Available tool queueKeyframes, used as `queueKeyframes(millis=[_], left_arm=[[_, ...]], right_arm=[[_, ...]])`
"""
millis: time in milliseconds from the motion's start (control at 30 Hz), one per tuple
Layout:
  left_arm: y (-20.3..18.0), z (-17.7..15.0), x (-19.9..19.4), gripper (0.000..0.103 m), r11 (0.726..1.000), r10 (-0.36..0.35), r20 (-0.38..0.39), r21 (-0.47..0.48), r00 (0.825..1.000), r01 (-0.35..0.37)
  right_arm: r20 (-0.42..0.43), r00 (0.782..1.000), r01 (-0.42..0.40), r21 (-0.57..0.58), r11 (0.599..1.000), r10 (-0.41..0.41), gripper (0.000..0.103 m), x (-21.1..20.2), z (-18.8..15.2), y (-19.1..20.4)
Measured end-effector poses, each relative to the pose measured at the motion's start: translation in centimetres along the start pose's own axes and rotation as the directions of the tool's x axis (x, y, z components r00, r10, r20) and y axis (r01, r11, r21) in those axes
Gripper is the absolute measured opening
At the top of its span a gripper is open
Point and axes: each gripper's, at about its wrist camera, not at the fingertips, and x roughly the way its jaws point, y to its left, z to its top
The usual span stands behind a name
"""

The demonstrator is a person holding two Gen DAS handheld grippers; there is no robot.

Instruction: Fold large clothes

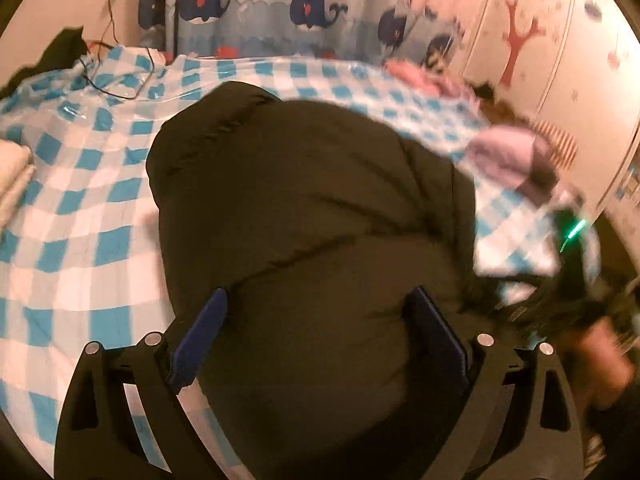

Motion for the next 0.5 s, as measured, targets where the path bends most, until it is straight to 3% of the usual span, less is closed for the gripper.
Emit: queueKeyframes(millis=[67,133,200,267,400,500], left_arm=[[-0.1,-0.4,-0.2,0.089,1.000,0.016,-0.004,0.009,1.000,-0.016],[0.0,-0.3,-0.9,0.089,1.000,-0.006,0.016,-0.001,1.000,0.006],[-0.4,-0.3,-1.5,0.089,1.000,-0.021,0.043,0.011,0.999,0.020],[-1.3,-0.2,-1.9,0.089,0.998,-0.042,0.065,0.038,0.997,0.040],[-3.0,-0.5,-0.7,0.089,0.994,-0.032,0.030,0.106,0.999,0.029],[-3.3,-0.7,0.0,0.089,0.991,-0.047,0.010,0.122,0.999,0.045]], right_arm=[[0.094,0.996,-0.005,-0.004,1.000,0.005,0.096,-2.6,0.9,0.8],[0.211,0.976,-0.053,-0.007,0.999,0.053,0.096,-5.5,3.0,1.8],[0.236,0.969,-0.058,-0.043,0.997,0.067,0.096,-6.2,5.7,3.6],[0.220,0.969,-0.095,-0.073,0.993,0.109,0.096,-5.4,9.0,5.2],[0.113,0.994,0.005,-0.002,1.000,-0.005,0.096,0.8,13.4,4.1],[-0.043,0.999,0.011,0.092,0.996,-0.007,0.096,7.1,12.3,-0.2]])
